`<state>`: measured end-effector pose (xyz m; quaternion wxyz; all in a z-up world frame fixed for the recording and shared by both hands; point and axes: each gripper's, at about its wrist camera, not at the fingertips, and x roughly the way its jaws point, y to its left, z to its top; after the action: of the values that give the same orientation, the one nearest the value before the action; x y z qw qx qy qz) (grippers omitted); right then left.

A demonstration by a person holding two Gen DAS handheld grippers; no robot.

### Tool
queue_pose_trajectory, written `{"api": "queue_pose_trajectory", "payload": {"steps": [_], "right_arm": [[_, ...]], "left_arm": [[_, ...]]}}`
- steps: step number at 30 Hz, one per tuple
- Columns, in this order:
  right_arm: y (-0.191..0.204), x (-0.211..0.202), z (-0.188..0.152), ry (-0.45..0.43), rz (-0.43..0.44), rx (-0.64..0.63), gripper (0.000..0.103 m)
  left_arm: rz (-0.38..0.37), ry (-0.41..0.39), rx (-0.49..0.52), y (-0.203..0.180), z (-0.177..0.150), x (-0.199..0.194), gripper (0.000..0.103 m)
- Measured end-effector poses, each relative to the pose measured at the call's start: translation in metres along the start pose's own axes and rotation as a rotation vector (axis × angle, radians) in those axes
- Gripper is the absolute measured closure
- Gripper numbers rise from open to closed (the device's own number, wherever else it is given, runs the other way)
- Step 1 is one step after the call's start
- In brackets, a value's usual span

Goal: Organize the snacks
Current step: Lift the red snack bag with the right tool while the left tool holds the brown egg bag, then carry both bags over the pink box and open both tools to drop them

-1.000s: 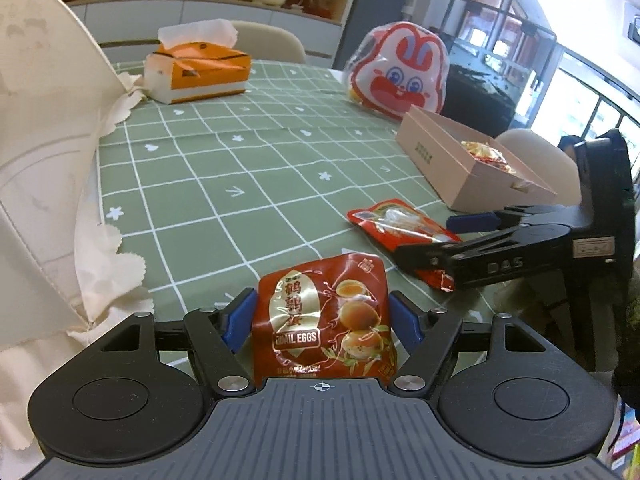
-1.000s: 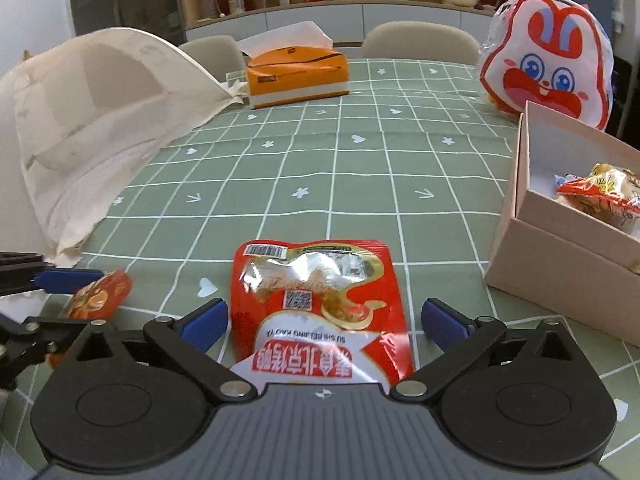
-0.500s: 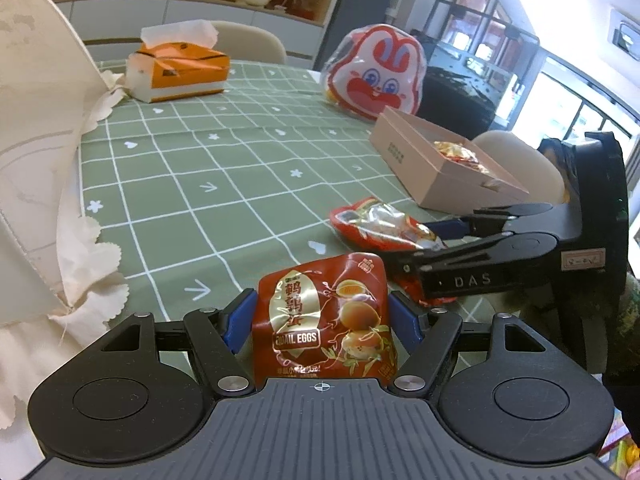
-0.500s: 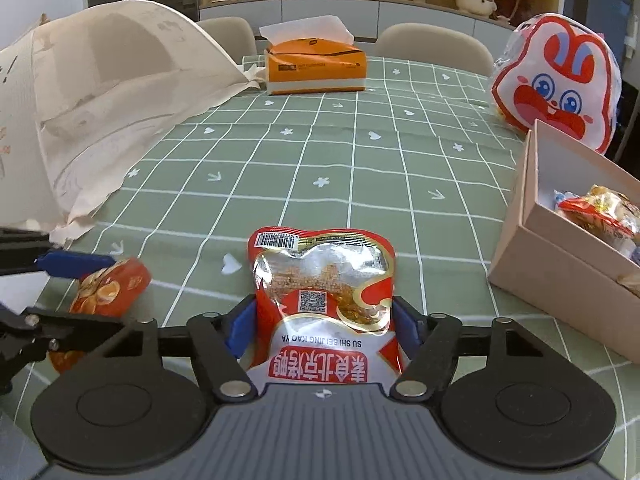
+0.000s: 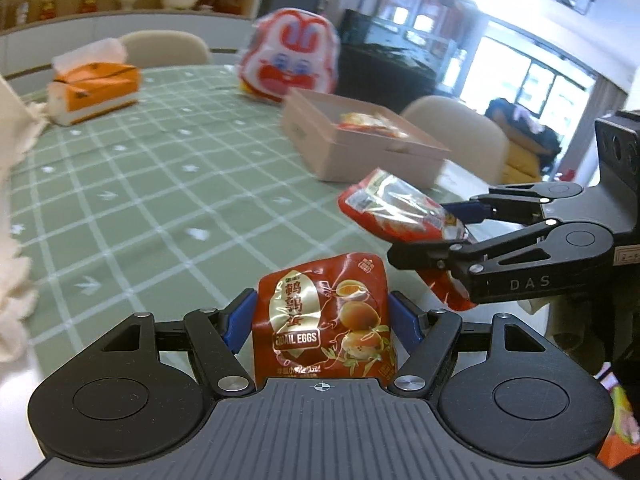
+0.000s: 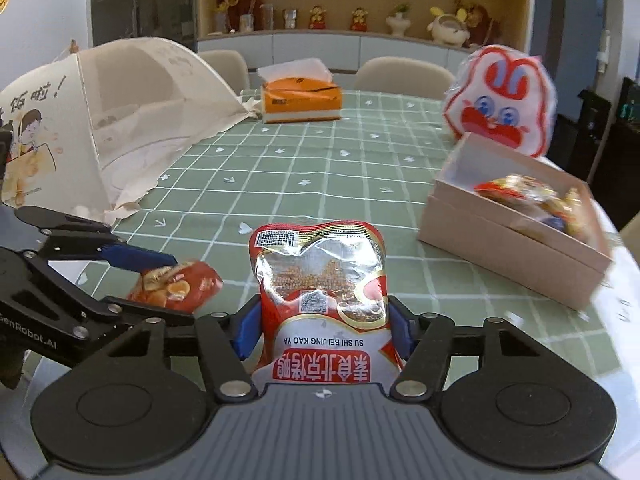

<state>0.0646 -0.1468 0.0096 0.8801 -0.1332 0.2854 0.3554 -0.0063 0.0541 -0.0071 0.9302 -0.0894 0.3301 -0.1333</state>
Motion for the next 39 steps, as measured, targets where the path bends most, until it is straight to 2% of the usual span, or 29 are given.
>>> {"api": "queue_pose_trajectory", "payload": {"steps": [3,6,11,14,17,19,23,26,29,32,34,37,39], "right_arm": [[-0.018,-0.03,-0.005,-0.051,-0.026,0.015,0.04],[-0.041,-0.061,0.0,-0.123,-0.044,0.033,0.04],[-0.092,-0.103,0.038,-0.267,-0.13,0.054,0.04],[-0.129,-0.109,0.068,-0.32,-0.172,0.097,0.04],[-0.165,-0.093,0.092,-0.337,-0.197,0.146,0.04],[-0.19,-0.07,0.103,-0.308,-0.181,0.201,0.04],[-0.233,-0.006,0.109,-0.194,-0.132,0.32,0.04],[-0.254,0.043,0.108,-0.121,-0.113,0.379,0.04],[-0.264,0.089,0.107,-0.046,-0.101,0.424,0.04],[-0.271,0.125,0.104,0.045,-0.052,0.478,0.038],[-0.272,0.146,0.102,0.105,-0.053,0.506,0.033],[-0.267,0.152,0.105,0.104,-0.069,0.496,0.03],[-0.265,0.141,0.104,0.086,-0.058,0.512,0.027]], "left_arm": [[-0.02,-0.003,0.022,-0.022,0.01,0.003,0.027],[-0.018,-0.039,0.082,-0.048,0.03,0.004,0.027],[-0.001,-0.128,0.178,-0.088,0.089,0.021,0.027],[0.016,-0.166,0.225,-0.105,0.126,0.043,0.027],[0.031,-0.195,0.241,-0.108,0.154,0.071,0.027],[0.019,-0.194,0.214,-0.102,0.172,0.098,0.027],[0.01,-0.175,0.139,-0.08,0.197,0.157,0.027],[-0.014,-0.09,0.068,-0.058,0.208,0.206,0.026],[0.038,0.001,0.034,-0.041,0.204,0.246,0.025],[0.049,0.001,0.068,-0.038,0.196,0.254,0.026],[0.062,-0.023,0.089,-0.037,0.193,0.247,0.026],[0.097,-0.08,0.093,-0.032,0.194,0.231,0.027],[0.098,-0.12,0.068,-0.027,0.197,0.215,0.027]]}}
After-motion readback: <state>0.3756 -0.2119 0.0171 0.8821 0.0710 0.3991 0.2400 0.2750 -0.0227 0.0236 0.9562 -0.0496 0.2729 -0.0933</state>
